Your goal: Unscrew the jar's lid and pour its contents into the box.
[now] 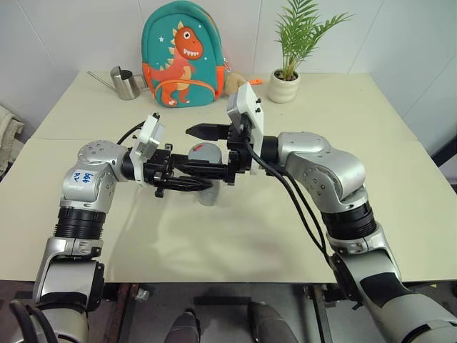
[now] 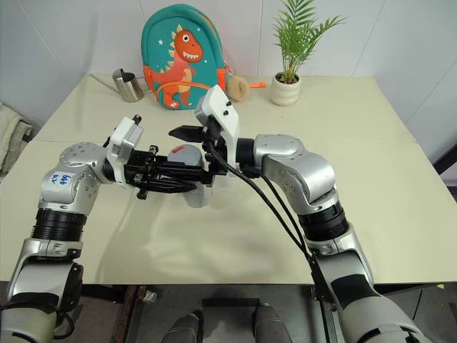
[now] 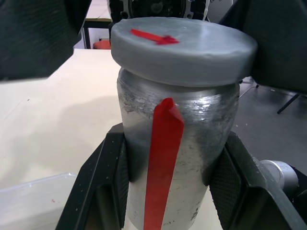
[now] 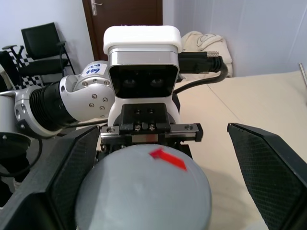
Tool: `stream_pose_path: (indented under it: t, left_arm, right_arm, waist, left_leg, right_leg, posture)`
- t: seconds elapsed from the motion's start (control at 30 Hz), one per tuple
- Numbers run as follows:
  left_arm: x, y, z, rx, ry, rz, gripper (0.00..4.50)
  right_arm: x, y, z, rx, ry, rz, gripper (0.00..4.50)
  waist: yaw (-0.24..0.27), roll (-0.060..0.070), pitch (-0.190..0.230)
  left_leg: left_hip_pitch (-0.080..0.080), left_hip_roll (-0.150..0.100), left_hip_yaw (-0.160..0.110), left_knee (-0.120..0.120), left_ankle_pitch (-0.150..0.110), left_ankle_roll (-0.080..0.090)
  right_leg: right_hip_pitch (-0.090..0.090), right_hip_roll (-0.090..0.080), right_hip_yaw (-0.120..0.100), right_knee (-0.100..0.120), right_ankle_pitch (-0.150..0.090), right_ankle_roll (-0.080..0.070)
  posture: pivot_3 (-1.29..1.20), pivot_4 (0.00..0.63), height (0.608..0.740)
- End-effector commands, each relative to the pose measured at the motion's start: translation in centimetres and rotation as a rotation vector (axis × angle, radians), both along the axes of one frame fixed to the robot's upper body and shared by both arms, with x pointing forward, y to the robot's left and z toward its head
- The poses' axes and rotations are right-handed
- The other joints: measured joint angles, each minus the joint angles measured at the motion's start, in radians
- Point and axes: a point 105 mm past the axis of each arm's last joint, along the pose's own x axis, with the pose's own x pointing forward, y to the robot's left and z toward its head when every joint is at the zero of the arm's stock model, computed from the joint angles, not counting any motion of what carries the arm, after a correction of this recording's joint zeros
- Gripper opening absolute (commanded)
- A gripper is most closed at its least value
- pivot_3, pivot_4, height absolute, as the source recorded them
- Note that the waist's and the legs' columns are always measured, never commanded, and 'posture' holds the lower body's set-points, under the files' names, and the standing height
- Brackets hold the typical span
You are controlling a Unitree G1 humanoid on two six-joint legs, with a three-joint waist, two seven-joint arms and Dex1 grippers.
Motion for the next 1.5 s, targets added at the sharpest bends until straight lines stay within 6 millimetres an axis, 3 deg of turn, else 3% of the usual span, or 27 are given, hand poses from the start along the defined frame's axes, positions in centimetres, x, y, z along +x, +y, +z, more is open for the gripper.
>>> stream_pose_path:
  t: [0.03,0.97,1.5]
  left_arm:
    - [-0.6,-0.1,0.8,-0.013,-0.044,-0.025,1.86]
    - [-0.3,0.0,0.9,-0.006,-0.045,-0.014,1.86]
    - [-0.2,0.0,0.9,-0.005,-0.049,-0.010,1.86]
  right_arm:
    - [-0.5,-1.1,1.2,0.030,-0.042,-0.009,4.46]
    - [-1.8,-2.3,0.8,-0.023,-0.064,-0.019,4.46]
    - [-1.4,-3.2,0.8,-0.030,-0.069,-0.061,4.46]
  waist:
    - [0.000,0.000,0.000]
    - [0.001,0.000,0.000]
    - [0.002,0.000,0.000]
  left_leg:
    - [0.000,0.000,0.000,0.000,0.000,0.000]
    - [0.000,0.000,0.000,0.000,0.000,0.000]
    - [0.000,0.000,0.000,0.000,0.000,0.000]
  right_leg:
    - [0.000,0.000,0.000,0.000,0.000,0.000]
    - [0.000,0.000,0.000,0.000,0.000,0.000]
    - [0.000,0.000,0.000,0.000,0.000,0.000]
  posture:
    - [0.00,0.150,0.740]
    - [0.00,0.150,0.740]
    - [0.00,0.150,0.740]
